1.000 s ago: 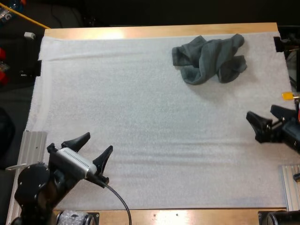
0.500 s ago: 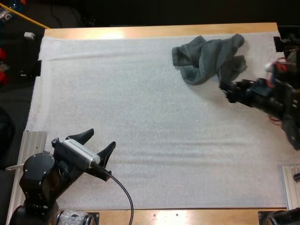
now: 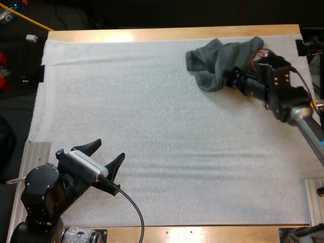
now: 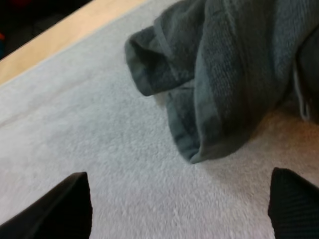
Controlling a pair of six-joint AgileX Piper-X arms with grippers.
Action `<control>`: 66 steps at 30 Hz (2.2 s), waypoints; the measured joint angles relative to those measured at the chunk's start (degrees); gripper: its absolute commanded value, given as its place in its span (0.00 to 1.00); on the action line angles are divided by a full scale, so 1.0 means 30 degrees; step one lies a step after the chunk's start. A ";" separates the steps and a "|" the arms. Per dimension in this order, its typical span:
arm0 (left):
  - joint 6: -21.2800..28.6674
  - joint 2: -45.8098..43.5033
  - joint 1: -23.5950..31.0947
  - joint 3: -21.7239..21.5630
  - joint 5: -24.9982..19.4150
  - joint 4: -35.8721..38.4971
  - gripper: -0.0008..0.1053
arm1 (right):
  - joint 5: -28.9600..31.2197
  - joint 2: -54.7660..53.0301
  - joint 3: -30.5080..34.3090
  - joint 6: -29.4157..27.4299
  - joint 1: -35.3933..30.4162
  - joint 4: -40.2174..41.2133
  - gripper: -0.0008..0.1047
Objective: Pick towel from pile, fold and stack
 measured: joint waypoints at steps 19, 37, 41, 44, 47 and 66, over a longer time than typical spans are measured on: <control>0.0000 0.0000 0.0000 0.0000 0.0000 0.0000 0.61 | -0.0589 0.7243 -0.2988 0.2444 0.0000 -0.2223 0.68; 0.0000 0.0000 0.0000 0.0000 0.0000 0.0000 0.61 | -0.2738 0.7058 -0.3508 0.2370 0.0000 -0.2482 0.01; 0.0000 0.0000 0.0000 0.0000 0.0000 0.0000 0.61 | -0.3124 0.5015 -0.3508 0.1311 0.0000 -0.2482 0.01; 0.0000 0.0000 0.0000 0.0000 0.0000 0.0000 0.61 | -0.3454 0.3159 -0.3508 0.1237 0.0000 -0.2482 0.01; 0.0000 0.0000 0.0000 0.0000 0.0000 0.0000 0.61 | -0.3635 0.1384 -0.3508 0.1081 0.0000 -0.2482 0.01; 0.0040 0.0000 0.0000 0.0000 0.0000 0.0000 0.61 | -0.4552 -0.5303 -0.3508 -0.2830 0.0000 0.5986 0.01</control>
